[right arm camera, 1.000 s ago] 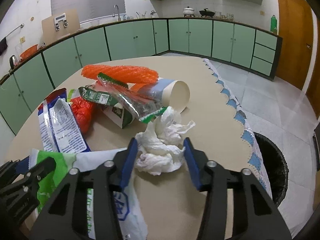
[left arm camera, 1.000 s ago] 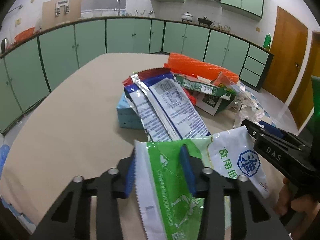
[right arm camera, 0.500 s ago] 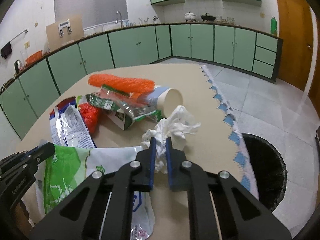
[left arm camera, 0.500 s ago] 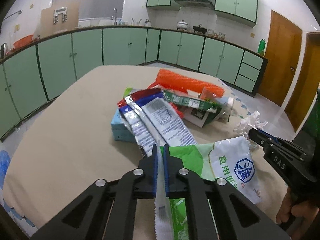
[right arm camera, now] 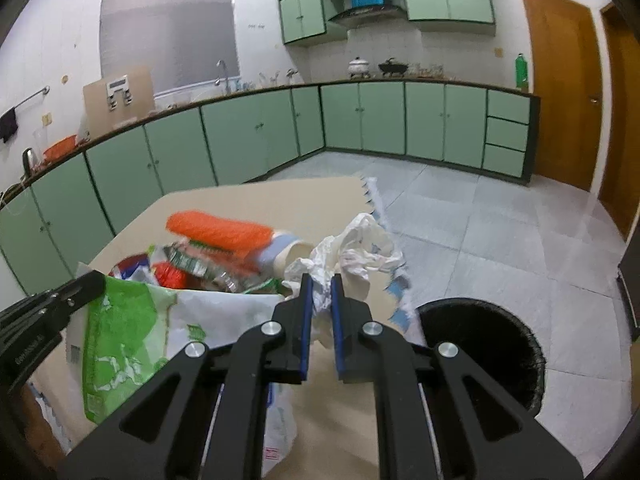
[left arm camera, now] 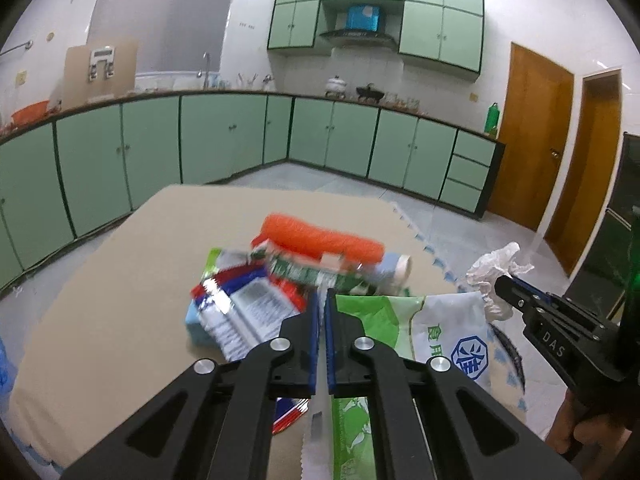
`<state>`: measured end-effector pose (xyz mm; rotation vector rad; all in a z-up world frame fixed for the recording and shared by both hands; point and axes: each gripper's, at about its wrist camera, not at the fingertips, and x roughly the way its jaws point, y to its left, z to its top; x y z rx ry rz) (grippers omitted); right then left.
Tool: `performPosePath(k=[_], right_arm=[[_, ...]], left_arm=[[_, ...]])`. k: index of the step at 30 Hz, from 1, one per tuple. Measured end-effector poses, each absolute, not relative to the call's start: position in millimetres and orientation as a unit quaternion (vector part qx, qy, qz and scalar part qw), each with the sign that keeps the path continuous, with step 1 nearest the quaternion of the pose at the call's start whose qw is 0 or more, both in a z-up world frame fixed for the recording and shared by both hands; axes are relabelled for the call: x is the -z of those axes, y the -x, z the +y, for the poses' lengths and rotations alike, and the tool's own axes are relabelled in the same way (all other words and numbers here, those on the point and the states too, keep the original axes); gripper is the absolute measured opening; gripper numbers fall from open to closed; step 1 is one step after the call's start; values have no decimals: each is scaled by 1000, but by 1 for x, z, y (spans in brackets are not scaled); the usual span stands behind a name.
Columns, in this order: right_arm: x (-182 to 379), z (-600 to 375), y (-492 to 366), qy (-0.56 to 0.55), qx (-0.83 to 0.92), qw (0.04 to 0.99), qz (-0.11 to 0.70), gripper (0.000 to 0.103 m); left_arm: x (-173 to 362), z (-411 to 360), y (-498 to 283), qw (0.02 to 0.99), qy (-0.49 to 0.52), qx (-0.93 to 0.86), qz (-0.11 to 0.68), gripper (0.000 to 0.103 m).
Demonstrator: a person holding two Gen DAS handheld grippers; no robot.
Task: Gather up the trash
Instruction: 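Carry the tissues and green bag over the bin and release both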
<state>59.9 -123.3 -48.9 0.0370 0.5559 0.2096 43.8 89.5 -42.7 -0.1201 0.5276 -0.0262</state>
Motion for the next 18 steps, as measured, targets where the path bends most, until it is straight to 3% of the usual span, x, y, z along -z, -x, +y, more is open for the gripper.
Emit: performPosePath(k=[18], right_arm=[[33, -172, -55, -26, -50, 965, 255, 8]], left_arm=[[15, 40, -65, 970, 49, 80, 226, 2]])
